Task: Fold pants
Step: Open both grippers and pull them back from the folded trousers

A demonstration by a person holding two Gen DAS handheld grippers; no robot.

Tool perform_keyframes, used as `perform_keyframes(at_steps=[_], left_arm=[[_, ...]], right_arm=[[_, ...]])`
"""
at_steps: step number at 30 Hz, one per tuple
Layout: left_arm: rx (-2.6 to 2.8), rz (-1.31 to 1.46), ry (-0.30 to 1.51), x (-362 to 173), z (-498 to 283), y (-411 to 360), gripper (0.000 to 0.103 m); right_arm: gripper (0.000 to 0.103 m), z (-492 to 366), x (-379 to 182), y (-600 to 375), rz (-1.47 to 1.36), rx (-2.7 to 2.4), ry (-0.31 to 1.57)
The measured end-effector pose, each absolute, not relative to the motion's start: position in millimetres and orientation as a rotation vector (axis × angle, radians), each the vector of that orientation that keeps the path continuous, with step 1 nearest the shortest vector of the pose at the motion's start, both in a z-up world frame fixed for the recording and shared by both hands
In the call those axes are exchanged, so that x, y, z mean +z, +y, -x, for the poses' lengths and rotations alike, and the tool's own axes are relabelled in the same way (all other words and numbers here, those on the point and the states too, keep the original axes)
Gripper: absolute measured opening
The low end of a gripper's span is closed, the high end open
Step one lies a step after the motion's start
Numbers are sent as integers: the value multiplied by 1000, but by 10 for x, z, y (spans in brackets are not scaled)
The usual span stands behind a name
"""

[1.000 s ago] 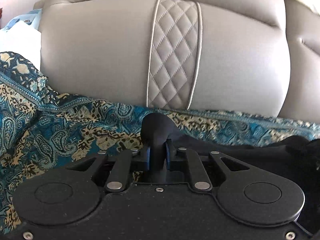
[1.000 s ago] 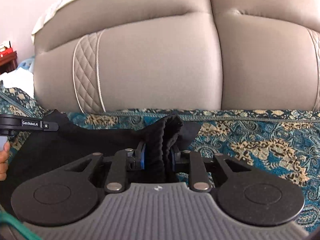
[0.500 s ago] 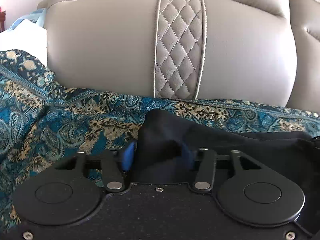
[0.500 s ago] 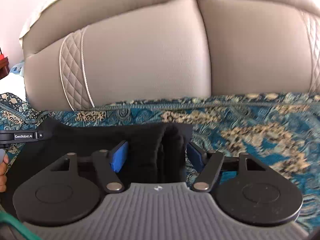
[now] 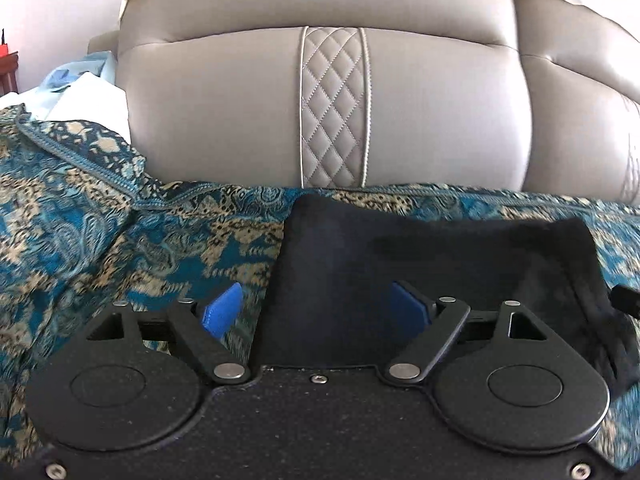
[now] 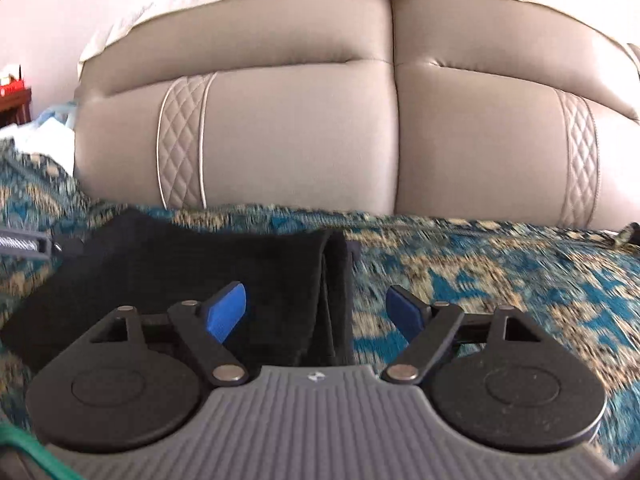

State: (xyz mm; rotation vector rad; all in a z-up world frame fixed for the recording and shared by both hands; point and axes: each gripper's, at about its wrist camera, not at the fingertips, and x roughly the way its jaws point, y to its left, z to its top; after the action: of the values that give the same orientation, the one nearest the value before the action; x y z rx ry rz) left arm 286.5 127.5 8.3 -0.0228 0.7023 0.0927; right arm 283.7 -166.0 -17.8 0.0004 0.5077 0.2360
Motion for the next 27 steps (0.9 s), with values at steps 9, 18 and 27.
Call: perform_keyframes(at_steps=[9, 18, 27], left_arm=[[101, -34, 749, -139, -2485, 1215, 87], [105, -2, 766, -199, -2403, 1212, 87], [77, 17, 739, -97, -2065, 1140, 90]], right_arm=[[91, -2657, -426, -1793, 6, 181, 560], [98, -2687, -555, -1901, -129, 159, 593], [98, -2157, -301, -1582, -37, 203, 431]])
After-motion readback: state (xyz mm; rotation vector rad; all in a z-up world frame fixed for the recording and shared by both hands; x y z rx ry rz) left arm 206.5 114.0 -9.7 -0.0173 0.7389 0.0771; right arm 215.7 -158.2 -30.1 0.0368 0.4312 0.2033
